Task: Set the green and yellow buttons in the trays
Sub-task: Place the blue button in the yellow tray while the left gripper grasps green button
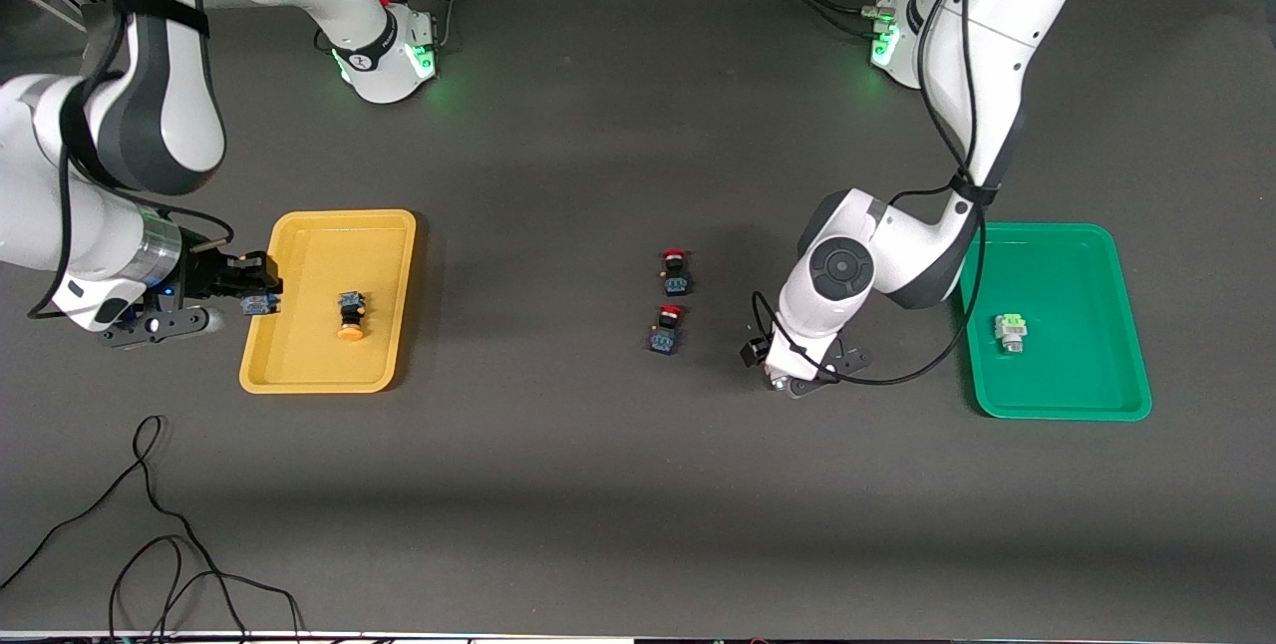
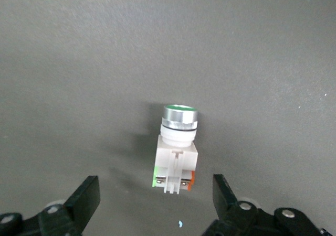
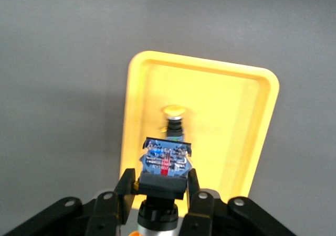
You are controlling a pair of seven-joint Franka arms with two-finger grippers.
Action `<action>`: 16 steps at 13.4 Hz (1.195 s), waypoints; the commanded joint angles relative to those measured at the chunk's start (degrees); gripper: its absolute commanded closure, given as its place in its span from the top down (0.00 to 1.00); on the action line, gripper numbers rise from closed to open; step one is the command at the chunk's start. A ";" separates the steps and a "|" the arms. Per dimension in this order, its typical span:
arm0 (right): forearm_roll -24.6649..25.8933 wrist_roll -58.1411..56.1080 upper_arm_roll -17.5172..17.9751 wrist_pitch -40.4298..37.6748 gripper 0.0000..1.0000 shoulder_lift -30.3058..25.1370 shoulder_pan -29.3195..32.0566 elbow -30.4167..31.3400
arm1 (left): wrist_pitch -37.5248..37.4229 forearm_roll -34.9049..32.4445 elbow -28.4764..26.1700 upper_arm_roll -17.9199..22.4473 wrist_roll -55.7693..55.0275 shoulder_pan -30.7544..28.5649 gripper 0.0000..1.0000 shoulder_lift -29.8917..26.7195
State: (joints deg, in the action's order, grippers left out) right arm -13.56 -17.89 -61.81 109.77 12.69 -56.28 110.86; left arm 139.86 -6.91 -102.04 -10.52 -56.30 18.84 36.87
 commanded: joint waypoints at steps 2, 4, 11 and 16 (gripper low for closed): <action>-0.23 -1.98 0.02 8.85 0.00 1.19 2.41 5.93 | -0.03 -2.49 2.11 1.38 -2.59 2.17 0.89 1.45; -0.23 -1.98 0.02 13.95 0.00 3.29 2.50 8.49 | -0.03 -4.68 2.64 1.64 -2.59 2.17 0.66 1.98; -9.17 -10.31 0.64 23.73 0.00 10.15 2.50 13.24 | -0.55 -5.40 3.87 2.43 -1.97 1.90 0.12 2.07; -20.87 -16.56 2.30 27.59 0.00 18.06 2.50 13.07 | -14.67 -4.70 4.05 1.73 -1.36 2.16 0.05 -9.07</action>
State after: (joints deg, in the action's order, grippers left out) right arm -30.13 -31.76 -60.22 135.24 26.83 -53.53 124.50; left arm 132.14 -11.19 -96.79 -9.11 -57.27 19.83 34.66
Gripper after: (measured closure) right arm 0.564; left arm 0.674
